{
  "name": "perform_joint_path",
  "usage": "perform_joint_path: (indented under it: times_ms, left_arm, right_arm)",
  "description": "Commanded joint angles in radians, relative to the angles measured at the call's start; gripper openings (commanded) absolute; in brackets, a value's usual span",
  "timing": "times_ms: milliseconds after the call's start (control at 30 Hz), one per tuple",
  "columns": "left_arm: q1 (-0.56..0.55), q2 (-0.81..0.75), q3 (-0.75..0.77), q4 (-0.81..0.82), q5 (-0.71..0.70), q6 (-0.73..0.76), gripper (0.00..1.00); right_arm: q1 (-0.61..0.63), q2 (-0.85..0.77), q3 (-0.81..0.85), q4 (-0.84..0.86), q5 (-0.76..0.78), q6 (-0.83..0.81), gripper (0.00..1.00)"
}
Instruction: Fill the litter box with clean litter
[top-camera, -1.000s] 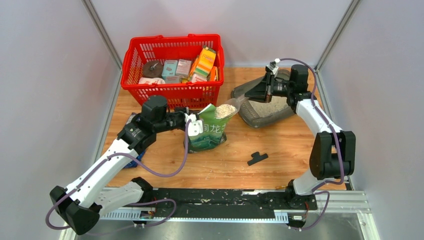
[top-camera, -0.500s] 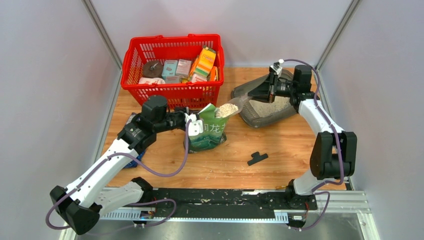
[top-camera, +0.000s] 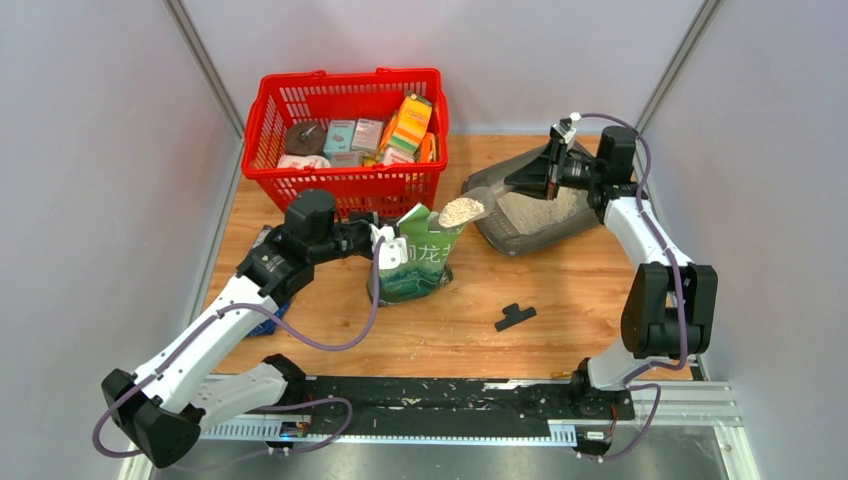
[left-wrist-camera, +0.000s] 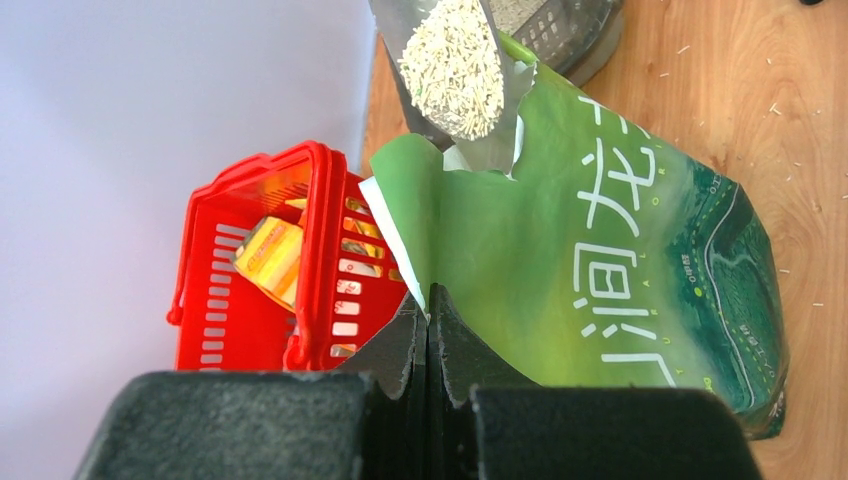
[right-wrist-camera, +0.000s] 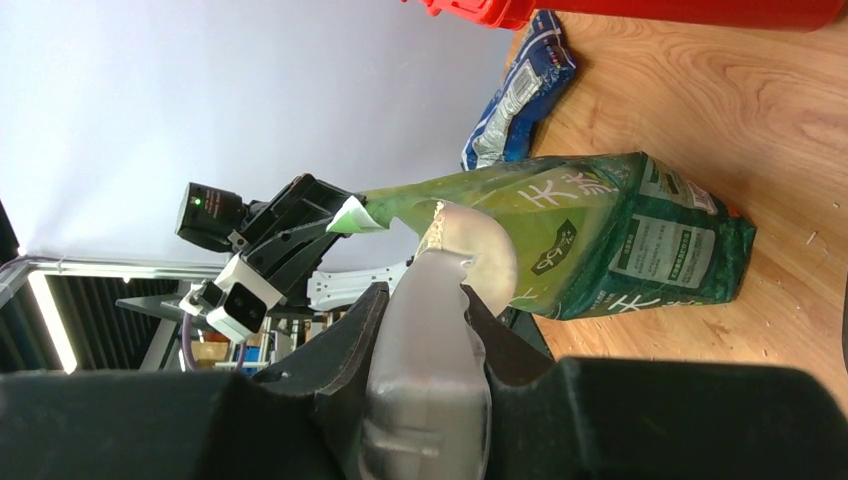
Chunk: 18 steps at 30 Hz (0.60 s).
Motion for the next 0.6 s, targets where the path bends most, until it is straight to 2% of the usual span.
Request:
perform_joint_path:
  times_ms: [0, 367, 567]
  left_arm:
    - [0.010, -0.021, 0.058, 0.210, 0.000, 0.065, 0.00]
    - [0.010, -0.004, 0.061, 0.220, 0.004, 0.067, 0.00]
    - [0.010, 0.000, 0.064, 0.211, 0.007, 0.068, 0.00]
  right_arm:
    - [-0.003, -0.024, 0.021, 0.100, -0.032, 0.075, 0.00]
    - [-0.014, -0.029, 0.035, 0.121, -0.044, 0.127, 0.00]
    - [-0.051, -0.009, 0.046, 0.259, -0.042, 0.253, 0.00]
